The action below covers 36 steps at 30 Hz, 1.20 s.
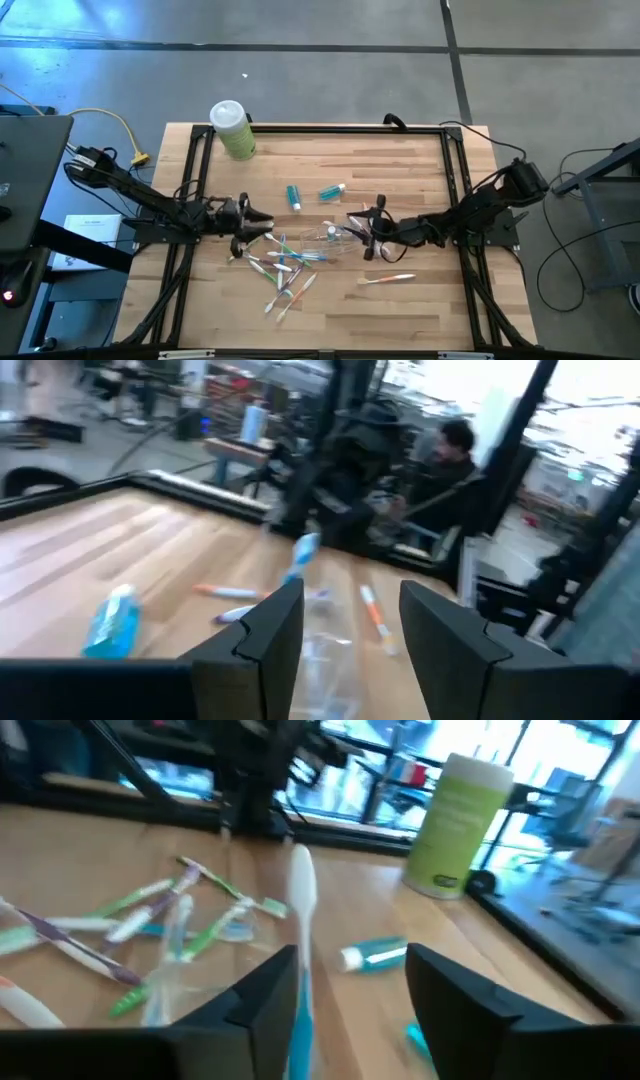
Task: Pick & Place toothbrushing station
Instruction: Put the top green toothbrush into the transparent organizer
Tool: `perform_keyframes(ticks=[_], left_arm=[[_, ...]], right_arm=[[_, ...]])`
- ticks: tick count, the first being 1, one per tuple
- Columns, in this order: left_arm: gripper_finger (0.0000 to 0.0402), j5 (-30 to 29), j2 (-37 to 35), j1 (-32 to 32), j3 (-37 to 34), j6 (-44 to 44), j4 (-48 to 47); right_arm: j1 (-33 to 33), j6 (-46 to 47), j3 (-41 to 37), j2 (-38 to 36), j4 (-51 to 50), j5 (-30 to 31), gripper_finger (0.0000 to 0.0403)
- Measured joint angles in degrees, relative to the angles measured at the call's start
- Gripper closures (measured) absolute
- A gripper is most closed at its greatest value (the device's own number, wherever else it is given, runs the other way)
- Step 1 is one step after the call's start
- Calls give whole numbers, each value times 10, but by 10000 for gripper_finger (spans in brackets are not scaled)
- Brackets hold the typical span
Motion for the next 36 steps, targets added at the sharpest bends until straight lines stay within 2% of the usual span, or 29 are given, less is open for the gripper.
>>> perform_keyframes(ticks=[3,8,10,14,20,23,27,32,36], left_arm=[[239,-2,1,-3,52,-2,-136],[239,-1,1,-1,173,-55,-458],[239,23,1,-2,213,-74,-557],[239,76,0,-3,256,-144,-684],[239,91,1,0,263,-369,-842],[239,90,4,-7,263,-426,-888],[239,81,12,-1,263,-474,-888],[239,89,55,14,263,-492,-891],[239,131,104,34,263,-504,-891]], right_arm=[[13,-24,1,-4,8,37,206],[32,-38,0,-3,4,80,202],[36,-38,0,-3,-1,89,202],[39,-38,0,-3,-1,93,202],[39,-37,0,-3,-6,93,202],[38,-36,0,-3,-8,93,202],[34,-36,0,-3,-12,92,202],[34,-33,0,-3,-17,91,202],[34,-30,0,-3,-21,90,202]])
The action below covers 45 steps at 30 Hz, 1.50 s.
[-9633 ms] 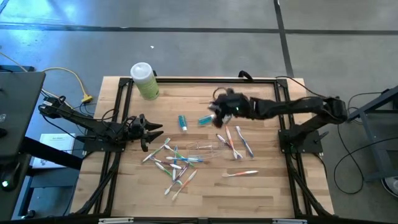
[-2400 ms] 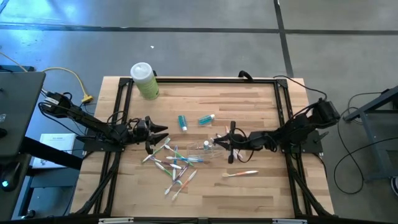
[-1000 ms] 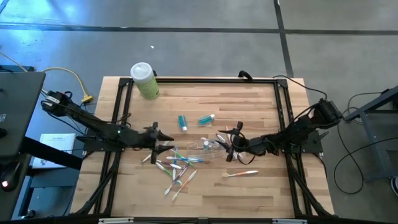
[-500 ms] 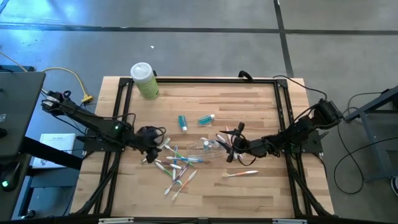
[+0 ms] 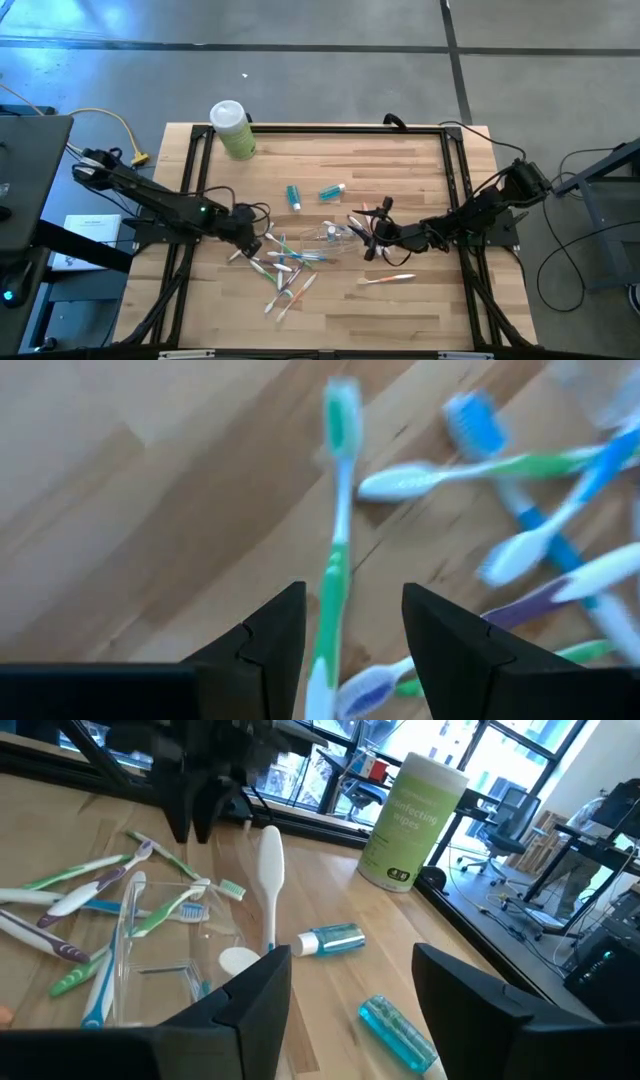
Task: Pick & Place toothbrushing station
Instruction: Put the top green toothbrush into the transparent organizer
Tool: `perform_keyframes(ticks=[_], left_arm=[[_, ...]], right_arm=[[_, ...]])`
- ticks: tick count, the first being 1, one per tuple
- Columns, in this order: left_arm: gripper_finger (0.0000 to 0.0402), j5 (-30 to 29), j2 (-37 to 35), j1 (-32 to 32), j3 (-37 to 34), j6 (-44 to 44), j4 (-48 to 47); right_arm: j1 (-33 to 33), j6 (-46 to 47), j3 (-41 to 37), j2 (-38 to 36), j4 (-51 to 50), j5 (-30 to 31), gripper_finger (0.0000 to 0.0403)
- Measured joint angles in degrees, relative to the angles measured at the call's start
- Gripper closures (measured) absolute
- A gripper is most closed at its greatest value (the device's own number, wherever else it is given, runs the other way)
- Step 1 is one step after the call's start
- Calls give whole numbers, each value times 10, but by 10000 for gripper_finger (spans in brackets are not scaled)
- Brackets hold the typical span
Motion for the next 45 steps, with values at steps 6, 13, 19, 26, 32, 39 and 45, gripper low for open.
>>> perform_keyframes(ticks=[6,13,19,26,32,39,45], left_arm=[[239,74,67,18,0,3,8],[241,87,124,37,4,4,6],[308,107,137,41,3,-8,-6],[389,100,138,40,4,-20,-4],[396,60,121,39,37,13,-9],[398,-14,97,41,111,26,-141],[398,-97,70,19,170,49,-172]], right_arm=[[0,1,0,0,-1,0,202],[0,1,0,0,-4,0,202],[0,1,0,0,-4,0,202],[0,1,0,0,-8,0,202],[0,1,0,0,-11,0,202],[0,15,0,0,-13,18,202],[0,16,0,0,-13,32,202]])
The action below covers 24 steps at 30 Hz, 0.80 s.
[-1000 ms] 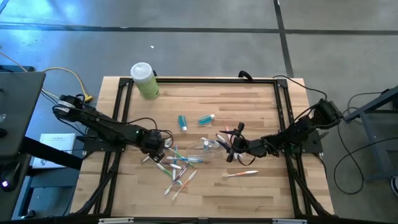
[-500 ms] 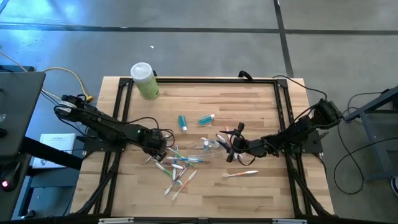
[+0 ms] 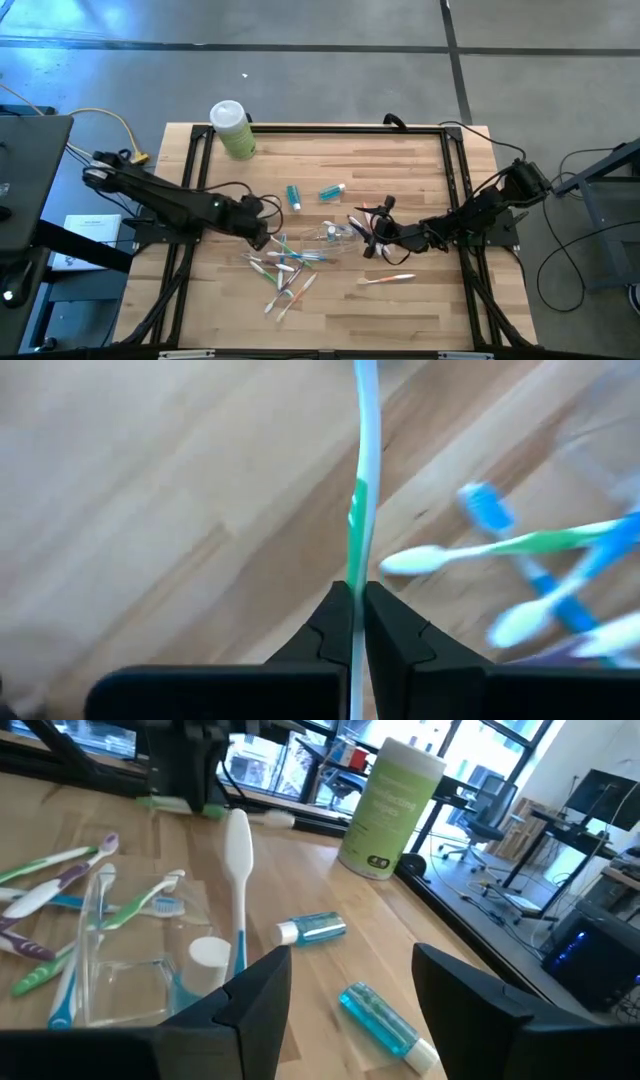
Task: Pick & Place toothbrushing station
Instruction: Put the top green toothbrush into the transparent organizer
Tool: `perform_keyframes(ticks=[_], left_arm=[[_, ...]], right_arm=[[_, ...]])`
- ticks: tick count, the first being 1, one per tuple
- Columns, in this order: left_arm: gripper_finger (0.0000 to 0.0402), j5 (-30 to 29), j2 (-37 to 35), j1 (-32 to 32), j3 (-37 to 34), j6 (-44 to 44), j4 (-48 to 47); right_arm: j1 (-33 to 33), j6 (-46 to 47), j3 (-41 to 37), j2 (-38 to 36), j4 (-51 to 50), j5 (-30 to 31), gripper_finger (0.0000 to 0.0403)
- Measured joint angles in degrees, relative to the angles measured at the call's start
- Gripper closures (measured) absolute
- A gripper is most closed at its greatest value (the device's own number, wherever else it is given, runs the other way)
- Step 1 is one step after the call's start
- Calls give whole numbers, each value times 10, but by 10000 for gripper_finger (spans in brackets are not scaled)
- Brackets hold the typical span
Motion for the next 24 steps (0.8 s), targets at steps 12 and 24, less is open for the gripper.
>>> perform_keyframes(ticks=[12,24], left_arm=[[398,-196,-91,-98,-12,244,279],[398,-203,31,-47,-203,499,972]], right_arm=[[-3,9,0,0,9,-2,202],[-9,9,0,0,25,-4,202]])
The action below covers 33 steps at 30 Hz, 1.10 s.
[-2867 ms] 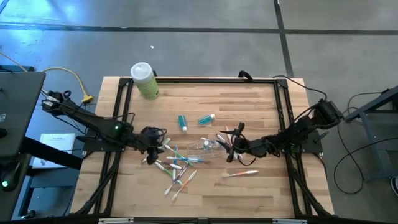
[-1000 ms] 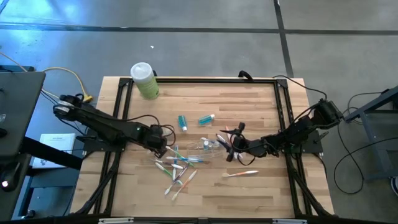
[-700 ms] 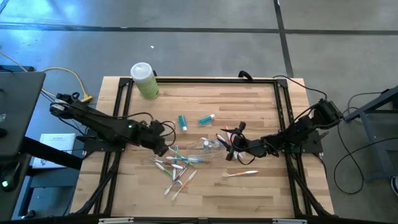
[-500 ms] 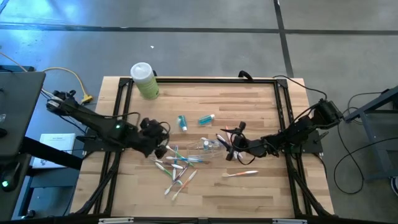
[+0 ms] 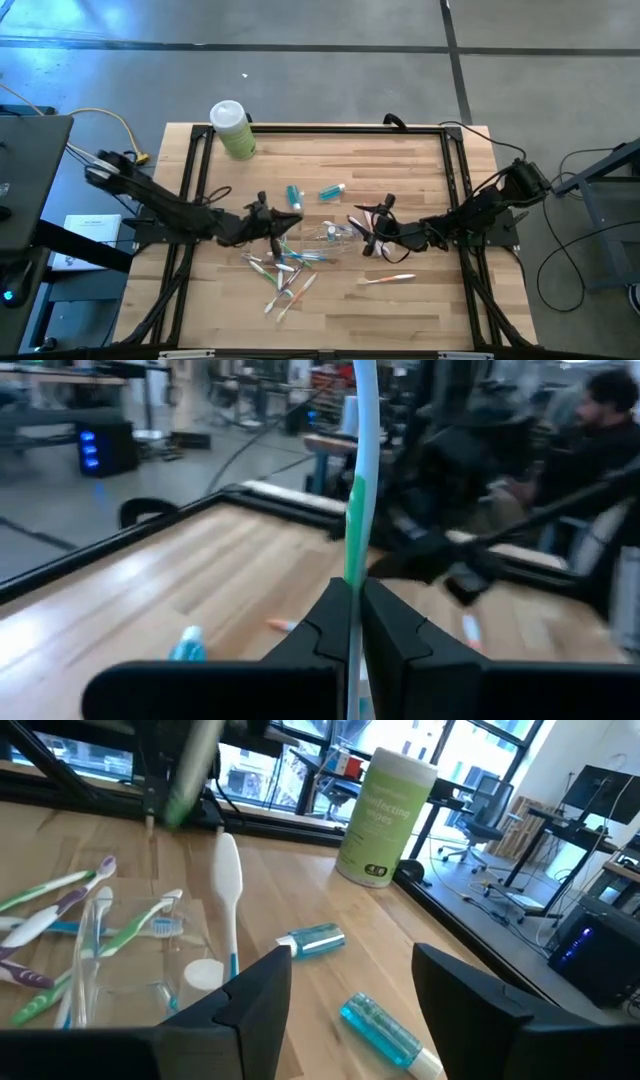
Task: Pick & Place toothbrushing station
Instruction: Put the top green toothbrush into the transparent organizer
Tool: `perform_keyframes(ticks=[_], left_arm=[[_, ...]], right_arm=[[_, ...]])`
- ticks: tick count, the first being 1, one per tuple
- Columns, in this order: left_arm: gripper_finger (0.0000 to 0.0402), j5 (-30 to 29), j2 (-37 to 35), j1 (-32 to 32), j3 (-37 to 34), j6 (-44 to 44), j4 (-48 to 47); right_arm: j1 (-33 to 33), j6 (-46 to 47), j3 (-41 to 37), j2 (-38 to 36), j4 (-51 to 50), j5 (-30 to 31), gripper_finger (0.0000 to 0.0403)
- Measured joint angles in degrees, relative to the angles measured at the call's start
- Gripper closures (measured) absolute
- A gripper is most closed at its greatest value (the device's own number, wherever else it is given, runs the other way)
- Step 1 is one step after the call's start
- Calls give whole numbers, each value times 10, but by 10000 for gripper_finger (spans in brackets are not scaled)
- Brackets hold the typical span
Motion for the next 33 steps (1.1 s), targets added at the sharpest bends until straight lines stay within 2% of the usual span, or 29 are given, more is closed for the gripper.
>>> perform_keyframes(ticks=[6,10,16,22,33], left_arm=[[398,36,129,27,-2,-7,159],[398,47,187,28,-2,-19,221],[398,81,228,27,-2,-56,224],[393,125,235,26,-2,-44,223],[348,126,235,25,-2,-41,174]], right_arm=[[0,1,0,0,2,0,202],[0,1,0,0,3,0,202],[0,-7,0,0,6,0,202],[0,-12,0,0,6,0,202],[0,-12,0,0,6,0,202]])
